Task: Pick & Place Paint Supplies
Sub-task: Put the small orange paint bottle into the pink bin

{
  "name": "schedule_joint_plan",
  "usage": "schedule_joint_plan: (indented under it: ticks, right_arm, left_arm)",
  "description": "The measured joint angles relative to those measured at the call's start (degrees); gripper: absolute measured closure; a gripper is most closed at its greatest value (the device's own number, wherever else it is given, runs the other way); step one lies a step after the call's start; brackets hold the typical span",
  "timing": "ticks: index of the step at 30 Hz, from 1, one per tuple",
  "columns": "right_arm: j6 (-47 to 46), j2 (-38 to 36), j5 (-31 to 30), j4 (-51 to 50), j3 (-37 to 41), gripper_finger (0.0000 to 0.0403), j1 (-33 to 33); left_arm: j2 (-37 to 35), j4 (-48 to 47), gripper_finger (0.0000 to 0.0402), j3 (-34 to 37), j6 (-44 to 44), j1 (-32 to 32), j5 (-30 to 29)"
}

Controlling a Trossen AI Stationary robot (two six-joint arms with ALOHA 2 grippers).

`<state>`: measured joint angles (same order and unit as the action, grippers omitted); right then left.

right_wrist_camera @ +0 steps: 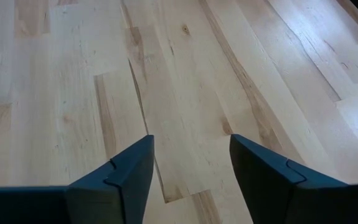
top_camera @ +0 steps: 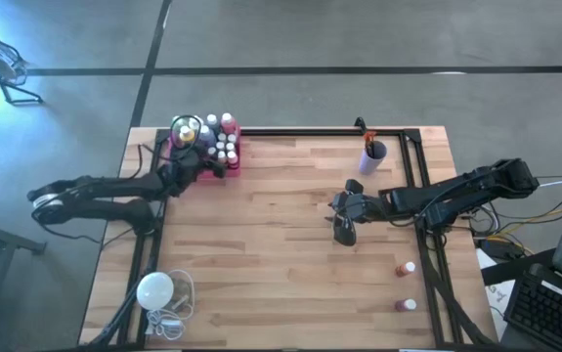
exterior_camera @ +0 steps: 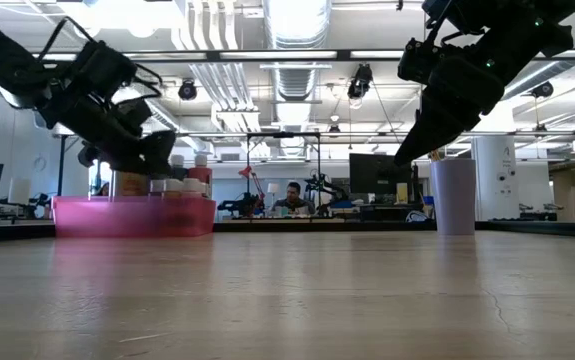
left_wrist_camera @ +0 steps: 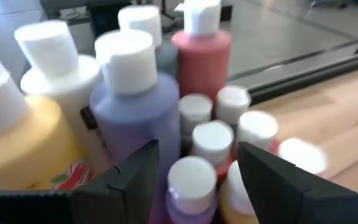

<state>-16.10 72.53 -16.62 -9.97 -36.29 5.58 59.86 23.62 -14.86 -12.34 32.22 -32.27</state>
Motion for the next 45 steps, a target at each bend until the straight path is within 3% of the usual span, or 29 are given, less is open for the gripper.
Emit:
schedule_joint_plan:
  ticks: [5,10,16,19,24,34,40,45]
  right_arm:
    - [0.0,0.0,0.0,0.0,0.0,0.0197,0.0]
    - [0.1,0.0,0.0,0.0,0.0,0.0209,0.0]
    - [0.2,0.0,0.0,0.0,0.0,0.0223,0.0]
    - [0.2,0.0,0.0,0.0,0.0,0.0229,0.0]
    - [-0.3,-0.4,0.4,-3.3,-0.8,0.0234,0.0]
    - [-17.7,-1.2,1.1,-47.0,-18.7,0.0238,3.0]
    - [-34.1,-1.2,1.2,-66.9,-27.1,0.026,13.1]
    - [-49.2,-1.3,2.2,-72.8,-31.6,0.0279,25.8]
  left_arm:
    - [-5.0,-0.3,0.0179,0.0,-0.8,-0.1,3.9]
    - [-11.0,0.0,0.018,0.0,-2.6,-0.1,11.8]
    - [-14.8,5.1,0.0179,-0.1,-5.4,-0.7,30.8]
    - [-14.1,8.1,0.0179,-0.1,-5.6,-3.3,36.6]
    - [-11.2,10.9,0.0181,-0.8,-2.8,-10.5,35.9]
    - [-0.7,11.2,0.0182,-8.6,0.5,-21.7,33.9]
    - [5.9,11.0,0.0182,-11.8,1.1,-23.2,33.8]
    - [8.8,11.1,0.0182,-13.7,2.0,-23.3,33.8]
